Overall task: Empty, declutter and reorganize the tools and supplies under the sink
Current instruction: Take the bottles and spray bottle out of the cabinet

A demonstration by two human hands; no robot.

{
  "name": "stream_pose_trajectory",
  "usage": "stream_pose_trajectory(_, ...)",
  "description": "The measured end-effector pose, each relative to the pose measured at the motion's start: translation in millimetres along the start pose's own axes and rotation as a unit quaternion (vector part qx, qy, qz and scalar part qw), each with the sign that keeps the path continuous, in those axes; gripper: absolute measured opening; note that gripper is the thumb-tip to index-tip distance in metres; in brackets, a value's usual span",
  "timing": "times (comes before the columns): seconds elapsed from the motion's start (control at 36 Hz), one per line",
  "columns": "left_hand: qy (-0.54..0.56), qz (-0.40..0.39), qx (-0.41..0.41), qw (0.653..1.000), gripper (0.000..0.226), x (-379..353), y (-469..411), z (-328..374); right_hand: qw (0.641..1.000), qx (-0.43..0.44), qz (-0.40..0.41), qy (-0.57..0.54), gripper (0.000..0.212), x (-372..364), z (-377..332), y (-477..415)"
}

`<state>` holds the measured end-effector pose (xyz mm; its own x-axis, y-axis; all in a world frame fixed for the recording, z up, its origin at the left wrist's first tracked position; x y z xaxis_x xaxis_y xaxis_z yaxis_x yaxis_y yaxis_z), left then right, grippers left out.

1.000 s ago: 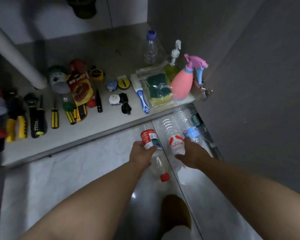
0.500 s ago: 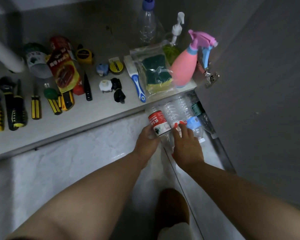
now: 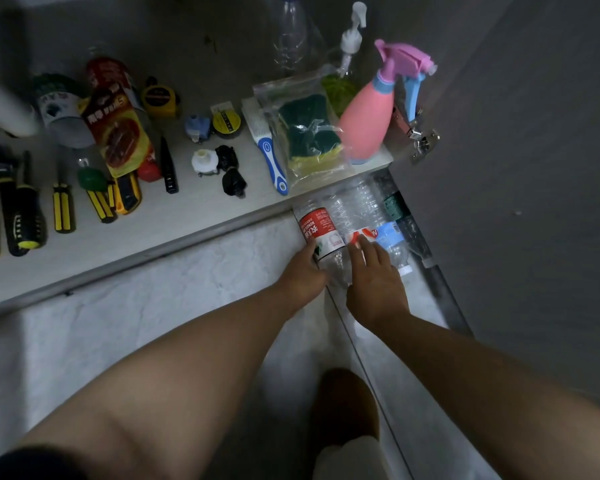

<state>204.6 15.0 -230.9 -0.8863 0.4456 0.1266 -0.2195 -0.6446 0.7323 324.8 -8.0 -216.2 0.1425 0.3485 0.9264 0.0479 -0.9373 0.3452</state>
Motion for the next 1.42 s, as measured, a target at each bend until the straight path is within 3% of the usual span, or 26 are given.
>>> stream_pose_trajectory(0.28,-0.150,0.013,-0.051,0.987,0.075,8,2,2,0.996,0.056,0.075,-0.012,0.064,20,-8,6)
stream_pose_trajectory(0.42,-0.220,0.006,-0.075,0.973,0.068,29,13,9,0.991,0.120,0.058,0.013,0.047,37,-31,7)
stream_pose_trajectory(0.53,-0.283,0.015,-0.085,0.955,0.058,71,36,20,0.984,0.172,0.046,0.032,0.036,63,-61,8)
stream_pose_trajectory(0.61,-0.302,0.049,-0.071,0.949,0.055,120,58,27,0.972,0.225,0.053,0.037,0.035,89,-93,7)
stream_pose_trajectory(0.75,-0.331,0.117,-0.079,0.933,0.036,216,99,42,0.948,0.309,0.057,0.060,0.016,130,-160,3)
stream_pose_trajectory(0.86,-0.360,0.191,-0.069,0.911,0.040,296,131,39,0.929,0.356,0.066,0.073,0.020,156,-219,-3)
stream_pose_trajectory(1.0,-0.359,0.308,-0.047,0.880,0.049,389,160,21,0.925,0.377,0.017,0.043,0.019,156,-291,-27)
stream_pose_trajectory(1.08,-0.333,0.392,-0.029,0.857,0.055,434,170,5,0.934,0.357,-0.007,0.004,0.025,146,-325,-51)
stream_pose_trajectory(1.19,-0.270,0.475,0.002,0.838,0.061,480,168,-21,0.948,0.314,-0.024,-0.049,0.047,136,-365,-89)
stream_pose_trajectory(1.28,-0.203,0.514,0.030,0.833,0.070,507,155,-44,0.951,0.306,-0.001,-0.041,0.062,133,-397,-123)
stream_pose_trajectory(1.42,-0.123,0.557,0.035,0.820,0.078,526,145,-64,0.960,0.274,0.062,-0.003,0.066,141,-423,-155)
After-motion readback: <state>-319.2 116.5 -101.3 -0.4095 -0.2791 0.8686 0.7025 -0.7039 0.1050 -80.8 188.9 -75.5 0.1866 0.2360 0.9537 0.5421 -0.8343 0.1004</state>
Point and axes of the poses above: each hand's wrist, its own y-axis away from the middle knuckle, its own x-axis out of the back of the hand, z = x × y, the point moved 10 cm from there along -y, towards the middle knuckle, and after that the axes turned 6 degrees about x, right-handed, at the moved point
